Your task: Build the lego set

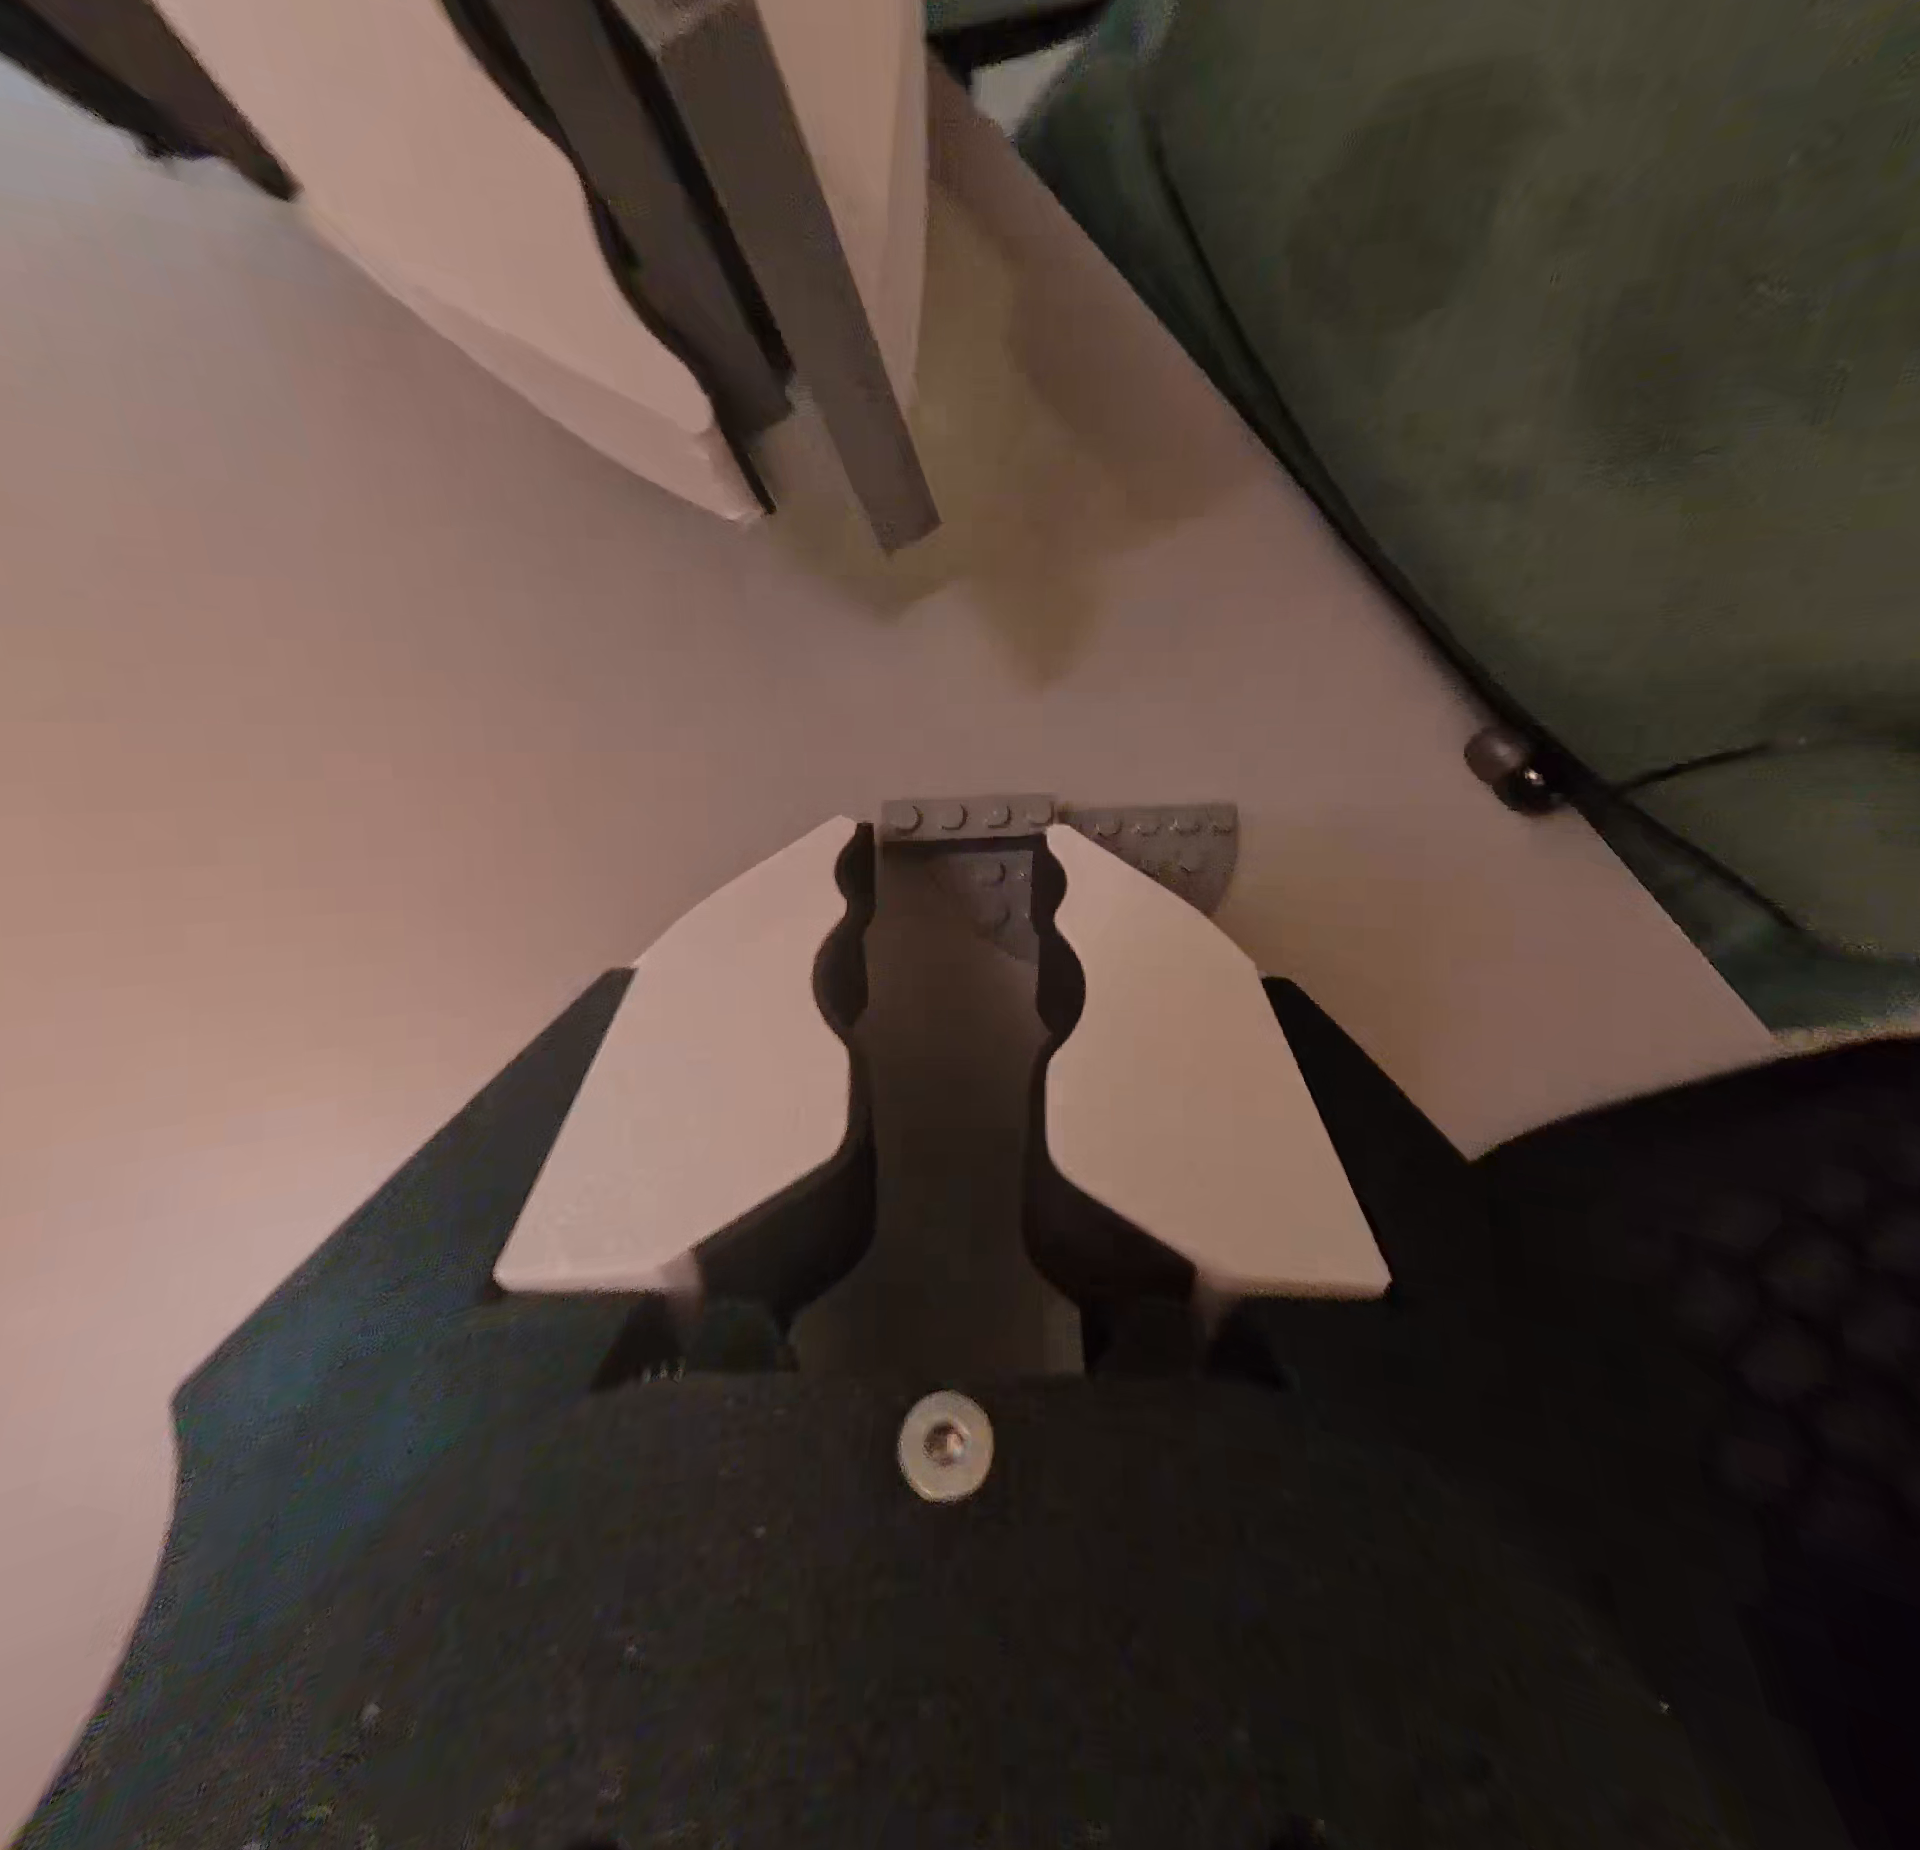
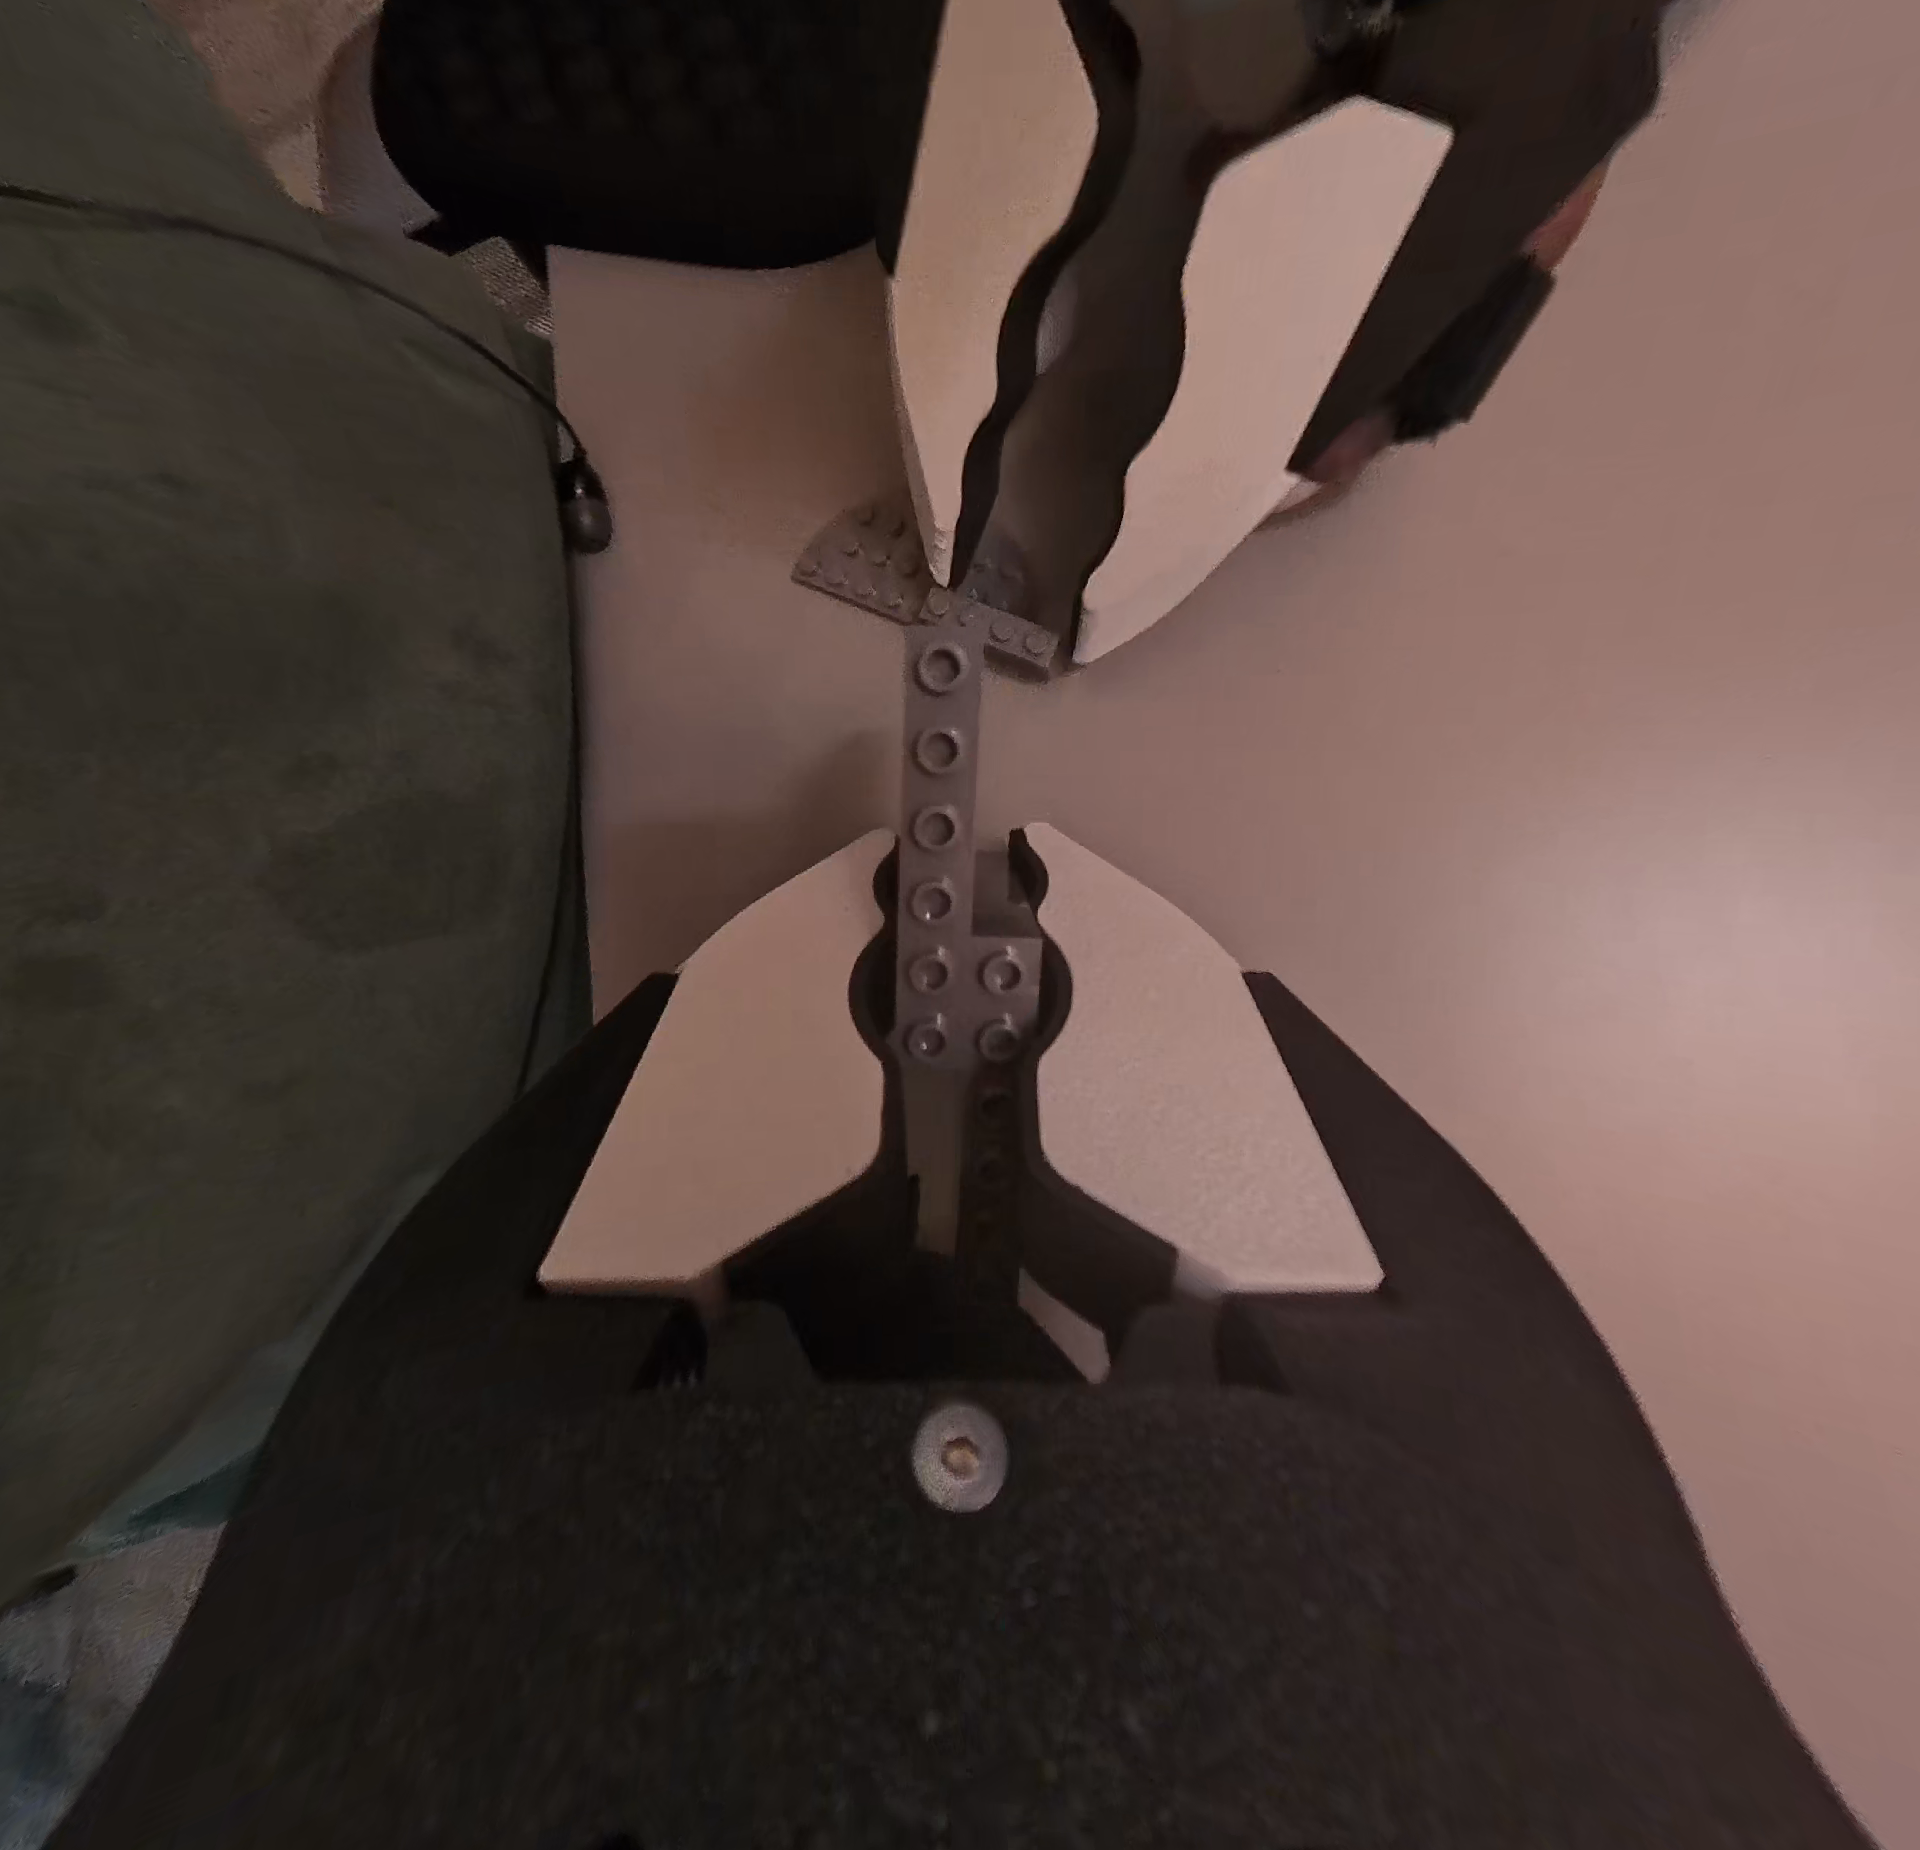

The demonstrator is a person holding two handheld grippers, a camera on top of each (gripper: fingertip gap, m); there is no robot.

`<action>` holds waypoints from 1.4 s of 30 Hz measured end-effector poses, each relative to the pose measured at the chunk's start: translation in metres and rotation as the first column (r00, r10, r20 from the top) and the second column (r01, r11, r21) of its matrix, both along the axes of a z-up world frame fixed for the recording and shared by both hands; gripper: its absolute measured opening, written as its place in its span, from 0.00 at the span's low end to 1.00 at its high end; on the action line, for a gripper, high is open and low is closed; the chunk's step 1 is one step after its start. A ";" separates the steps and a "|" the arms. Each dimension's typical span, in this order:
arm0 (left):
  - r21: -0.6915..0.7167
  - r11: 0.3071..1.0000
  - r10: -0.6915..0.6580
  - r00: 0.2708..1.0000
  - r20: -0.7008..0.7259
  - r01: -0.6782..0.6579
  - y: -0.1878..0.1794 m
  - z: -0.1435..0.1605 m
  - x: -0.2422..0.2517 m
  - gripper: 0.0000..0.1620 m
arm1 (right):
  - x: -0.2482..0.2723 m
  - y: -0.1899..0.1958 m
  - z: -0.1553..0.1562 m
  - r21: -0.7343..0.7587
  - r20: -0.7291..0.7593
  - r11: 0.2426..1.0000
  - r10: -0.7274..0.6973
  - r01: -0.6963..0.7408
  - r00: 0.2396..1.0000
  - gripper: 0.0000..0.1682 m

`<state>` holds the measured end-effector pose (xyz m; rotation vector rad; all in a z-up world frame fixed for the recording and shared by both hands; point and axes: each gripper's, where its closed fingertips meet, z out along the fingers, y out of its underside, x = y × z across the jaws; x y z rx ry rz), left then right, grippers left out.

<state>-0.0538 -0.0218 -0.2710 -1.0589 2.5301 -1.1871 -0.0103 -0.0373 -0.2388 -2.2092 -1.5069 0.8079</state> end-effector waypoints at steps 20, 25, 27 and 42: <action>0.039 0.974 0.224 0.975 0.000 -0.224 0.014 -0.002 0.029 0.05 | 0.020 0.014 -0.001 -0.020 -0.057 0.990 -0.143 0.142 0.988 0.11; 0.015 0.908 0.419 0.907 -0.045 -0.419 0.019 -0.003 0.029 0.05 | 0.011 0.026 -0.012 0.053 0.016 0.991 -0.124 0.123 0.992 0.11; 0.021 0.893 0.451 0.892 -0.042 -0.450 0.018 -0.005 0.029 0.05 | 0.007 0.028 -0.017 0.085 0.076 0.992 -0.102 0.095 0.992 0.11; 0.027 0.877 0.479 0.877 0.019 -0.480 0.011 -0.007 0.026 0.12 | 0.001 0.022 -0.032 0.102 0.311 0.995 -0.023 -0.010 0.950 0.13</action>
